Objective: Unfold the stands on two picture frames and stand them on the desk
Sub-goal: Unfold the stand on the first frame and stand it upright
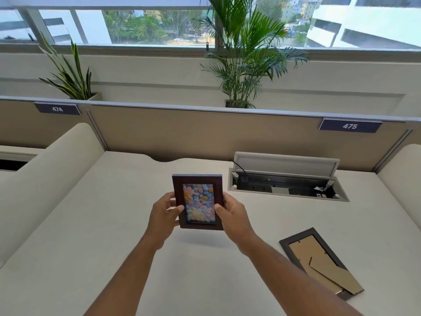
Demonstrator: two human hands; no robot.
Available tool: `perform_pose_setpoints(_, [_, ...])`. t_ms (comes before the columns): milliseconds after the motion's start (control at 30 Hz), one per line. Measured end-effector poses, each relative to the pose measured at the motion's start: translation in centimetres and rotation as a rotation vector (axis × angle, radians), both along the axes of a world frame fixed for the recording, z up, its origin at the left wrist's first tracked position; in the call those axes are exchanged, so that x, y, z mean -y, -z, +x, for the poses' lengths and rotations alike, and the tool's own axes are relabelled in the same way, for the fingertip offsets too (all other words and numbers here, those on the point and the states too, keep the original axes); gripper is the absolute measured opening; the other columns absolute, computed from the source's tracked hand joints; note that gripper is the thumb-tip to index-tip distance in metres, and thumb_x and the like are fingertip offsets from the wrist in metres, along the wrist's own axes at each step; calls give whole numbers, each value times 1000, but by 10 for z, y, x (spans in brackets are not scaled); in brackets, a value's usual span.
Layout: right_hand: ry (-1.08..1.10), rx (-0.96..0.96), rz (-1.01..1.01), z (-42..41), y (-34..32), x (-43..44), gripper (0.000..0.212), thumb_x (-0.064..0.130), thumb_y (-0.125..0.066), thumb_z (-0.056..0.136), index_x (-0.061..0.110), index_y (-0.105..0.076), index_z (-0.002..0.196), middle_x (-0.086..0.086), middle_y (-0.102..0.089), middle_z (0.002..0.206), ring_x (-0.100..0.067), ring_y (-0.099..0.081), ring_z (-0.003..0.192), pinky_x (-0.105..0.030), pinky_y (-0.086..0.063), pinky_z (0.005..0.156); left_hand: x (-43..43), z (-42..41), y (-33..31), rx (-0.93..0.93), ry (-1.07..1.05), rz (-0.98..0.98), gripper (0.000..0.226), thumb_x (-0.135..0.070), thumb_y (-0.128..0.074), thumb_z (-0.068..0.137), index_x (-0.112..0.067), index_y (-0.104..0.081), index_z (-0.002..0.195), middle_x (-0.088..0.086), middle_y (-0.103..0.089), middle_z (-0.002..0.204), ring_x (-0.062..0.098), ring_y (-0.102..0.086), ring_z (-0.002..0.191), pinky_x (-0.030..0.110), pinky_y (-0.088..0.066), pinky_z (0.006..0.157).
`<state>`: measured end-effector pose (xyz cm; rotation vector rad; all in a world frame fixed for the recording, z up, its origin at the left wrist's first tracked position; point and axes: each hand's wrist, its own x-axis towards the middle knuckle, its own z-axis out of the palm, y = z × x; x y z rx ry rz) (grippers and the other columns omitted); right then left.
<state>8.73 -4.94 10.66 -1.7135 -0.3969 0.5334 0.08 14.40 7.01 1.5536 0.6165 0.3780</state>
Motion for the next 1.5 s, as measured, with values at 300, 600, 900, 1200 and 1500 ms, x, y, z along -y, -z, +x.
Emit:
perform_pose_setpoints(300, [-157, -72, -123, 9, 21, -46, 50, 13, -50, 104, 31, -41, 150, 4, -58, 140, -17, -54, 130, -35, -52, 102, -43, 12, 24, -79, -157, 137, 28, -8, -60, 107, -19, -65, 132, 9, -69, 129, 35, -68, 122, 57, -66, 92])
perform_pose_setpoints(600, [-177, -77, -175, 21, 35, -67, 52, 14, -51, 105, 31, -38, 152, 1, -54, 147, -21, -50, 136, -45, -48, 112, -59, 25, 41, -82, -196, 173, 26, -8, -62, 106, -21, -65, 128, 5, -68, 124, 32, -66, 123, 58, -65, 94])
perform_pose_setpoints(900, [-185, -81, -198, 23, 43, -70, 55, 15, -55, 104, 27, -36, 154, 0, -55, 148, -21, -50, 135, -43, -48, 112, -64, 24, 59, -107, -223, 117, 30, -5, -62, 105, -16, -66, 133, 11, -69, 127, 35, -68, 121, 62, -63, 95])
perform_pose_setpoints(1200, [-194, -98, -211, 23, 53, -65, 51, 11, -57, 100, 27, -43, 148, 1, -60, 140, -18, -55, 129, -43, -49, 110, -59, 21, 68, -129, -222, 100, 32, -3, -61, 105, -16, -67, 133, 10, -71, 126, 35, -69, 119, 62, -64, 93])
perform_pose_setpoints(1500, [-190, -147, -203, 25, 57, -65, 52, 15, -59, 101, 28, -42, 149, 4, -60, 139, -16, -55, 128, -38, -51, 107, -53, 18, 62, -139, -224, 82, 31, -6, -59, 107, -17, -66, 135, 10, -70, 127, 35, -69, 121, 59, -65, 93])
